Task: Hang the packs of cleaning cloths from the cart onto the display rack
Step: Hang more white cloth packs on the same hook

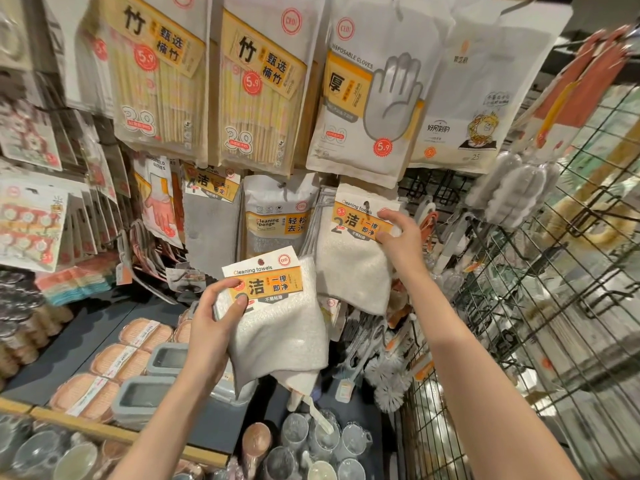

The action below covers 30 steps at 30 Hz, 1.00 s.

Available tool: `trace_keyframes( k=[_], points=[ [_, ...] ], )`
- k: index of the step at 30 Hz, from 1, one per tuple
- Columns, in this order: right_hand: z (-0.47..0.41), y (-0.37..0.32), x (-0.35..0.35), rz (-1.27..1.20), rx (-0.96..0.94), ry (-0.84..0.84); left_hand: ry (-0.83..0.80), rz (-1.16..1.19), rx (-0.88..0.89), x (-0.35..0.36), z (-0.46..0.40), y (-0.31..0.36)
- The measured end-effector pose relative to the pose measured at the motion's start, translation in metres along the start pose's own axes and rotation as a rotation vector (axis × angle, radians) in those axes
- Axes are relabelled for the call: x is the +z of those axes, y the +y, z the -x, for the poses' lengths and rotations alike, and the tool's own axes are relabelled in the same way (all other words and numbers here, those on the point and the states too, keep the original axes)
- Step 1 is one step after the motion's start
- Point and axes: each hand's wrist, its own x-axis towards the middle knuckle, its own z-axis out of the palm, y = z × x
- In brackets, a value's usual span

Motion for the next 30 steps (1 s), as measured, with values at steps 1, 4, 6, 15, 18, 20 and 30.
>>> trace_keyframes(
  k=[1, 4, 6, 15, 18, 20, 30],
  points=[
    [-0.001, 0.0, 0.0, 0.012, 0.002, -0.013, 0.0, 0.0, 0.001, 0.0, -0.001, 0.0],
    [-0.002, 0.0, 0.0, 0.019, 0.001, -0.061, 0.0, 0.001, 0.006, 0.001, -0.002, 0.0],
    [-0.004, 0.001, 0.0, 0.035, 0.013, -0.085, 0.003, 0.004, 0.003, 0.002, -0.002, 0.0],
    [-0.001, 0.004, -0.004, 0.131, 0.055, -0.176, -0.017, 0.049, -0.041, 0.006, -0.003, 0.003],
    [0.005, 0.006, -0.007, 0.155, 0.064, -0.113, -0.027, 0.051, -0.039, 0.007, -0.003, 0.004],
    [0.01, 0.008, -0.006, 0.164, 0.06, -0.012, -0.032, 0.041, -0.032, 0.008, -0.003, 0.003],
    [0.068, -0.004, 0.023, -0.09, 0.008, -0.224, -0.087, 0.018, -0.044, 0.01, 0.001, 0.003]
  ],
)
